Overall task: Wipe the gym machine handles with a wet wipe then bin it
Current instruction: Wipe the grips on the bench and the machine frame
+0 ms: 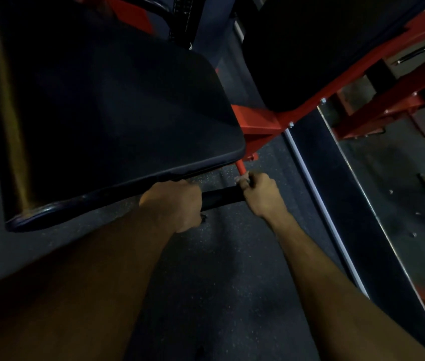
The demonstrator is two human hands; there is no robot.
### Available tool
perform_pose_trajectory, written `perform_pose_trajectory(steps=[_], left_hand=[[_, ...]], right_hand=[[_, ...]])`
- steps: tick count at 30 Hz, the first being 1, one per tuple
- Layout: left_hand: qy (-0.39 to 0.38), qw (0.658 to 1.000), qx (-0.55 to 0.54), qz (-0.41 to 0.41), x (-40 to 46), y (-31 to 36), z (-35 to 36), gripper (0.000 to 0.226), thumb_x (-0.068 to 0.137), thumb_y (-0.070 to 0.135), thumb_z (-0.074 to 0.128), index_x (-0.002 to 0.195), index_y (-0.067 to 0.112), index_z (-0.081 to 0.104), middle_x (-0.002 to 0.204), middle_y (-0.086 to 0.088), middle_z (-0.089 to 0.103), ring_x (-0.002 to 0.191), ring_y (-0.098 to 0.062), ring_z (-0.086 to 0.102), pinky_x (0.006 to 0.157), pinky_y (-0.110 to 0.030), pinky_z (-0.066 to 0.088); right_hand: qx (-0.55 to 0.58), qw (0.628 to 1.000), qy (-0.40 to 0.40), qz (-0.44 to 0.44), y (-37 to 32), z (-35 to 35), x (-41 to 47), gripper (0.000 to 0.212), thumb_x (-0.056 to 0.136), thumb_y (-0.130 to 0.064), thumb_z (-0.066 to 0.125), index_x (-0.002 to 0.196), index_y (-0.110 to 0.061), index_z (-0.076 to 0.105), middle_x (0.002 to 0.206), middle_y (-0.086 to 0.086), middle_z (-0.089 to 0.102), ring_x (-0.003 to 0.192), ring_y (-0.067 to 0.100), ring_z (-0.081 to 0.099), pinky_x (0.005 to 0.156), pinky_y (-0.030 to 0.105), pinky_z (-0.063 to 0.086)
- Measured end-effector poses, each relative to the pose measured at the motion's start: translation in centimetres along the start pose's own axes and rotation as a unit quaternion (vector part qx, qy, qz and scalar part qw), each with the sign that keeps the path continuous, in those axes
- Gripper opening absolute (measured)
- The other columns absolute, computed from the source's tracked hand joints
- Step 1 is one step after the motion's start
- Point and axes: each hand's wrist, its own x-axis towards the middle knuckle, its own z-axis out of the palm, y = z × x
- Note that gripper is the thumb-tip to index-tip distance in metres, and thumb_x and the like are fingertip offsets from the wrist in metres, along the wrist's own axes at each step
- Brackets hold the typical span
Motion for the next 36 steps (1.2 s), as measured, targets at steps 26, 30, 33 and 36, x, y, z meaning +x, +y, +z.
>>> perform_pose_trajectory(steps=[26, 30, 33, 36], left_hand=[[-0.022, 0.997, 0.055, -0.052, -0.1, 1.4, -0.6, 0.036, 0.093, 0.030, 0.065, 0.126, 0.023, 0.053, 0.092, 0.003, 0.051, 0.076, -0.014, 0.054, 0.070, -0.036, 0.048], [-0.005, 0.996, 0.072, -0.046, -0.2, 1.5, -0.6, 0.037, 0.092, 0.036, 0.065, 0.125, 0.025, 0.054, 0.088, 0.007, 0.052, 0.074, -0.011, 0.054, 0.068, -0.034, 0.047], [0.005, 0.996, 0.076, -0.040, -0.5, 1.8, -0.6, 0.034, 0.091, 0.036, 0.064, 0.123, 0.026, 0.056, 0.094, 0.004, 0.059, 0.077, -0.013, 0.057, 0.070, -0.036, 0.050], [0.004, 0.995, 0.088, -0.044, -0.7, 2.2, -0.6, 0.037, 0.089, 0.028, 0.061, 0.126, 0.025, 0.056, 0.101, 0.001, 0.061, 0.084, -0.020, 0.059, 0.074, -0.038, 0.051]], right_hand=[[0.152, 0.983, 0.050, 0.094, 7.1, 2.1, 1.5, 0.023, 0.101, -0.014, 0.053, 0.120, -0.021, 0.063, 0.107, -0.003, 0.067, 0.091, 0.011, 0.065, 0.065, 0.015, 0.045], [0.280, 0.956, 0.077, 0.037, 5.4, 2.5, -0.5, 0.017, 0.100, -0.010, 0.055, 0.103, -0.026, 0.061, 0.096, -0.011, 0.063, 0.088, 0.002, 0.063, 0.078, 0.022, 0.052], [0.276, 0.957, 0.064, -0.062, 2.9, 2.6, -2.5, 0.020, 0.096, -0.003, 0.055, 0.096, -0.022, 0.060, 0.096, -0.009, 0.065, 0.093, 0.007, 0.064, 0.087, 0.026, 0.051], [0.182, 0.972, 0.040, -0.144, 1.3, 3.7, -3.8, 0.017, 0.099, -0.004, 0.049, 0.099, -0.015, 0.062, 0.099, -0.002, 0.065, 0.098, 0.012, 0.060, 0.117, 0.032, 0.030]])
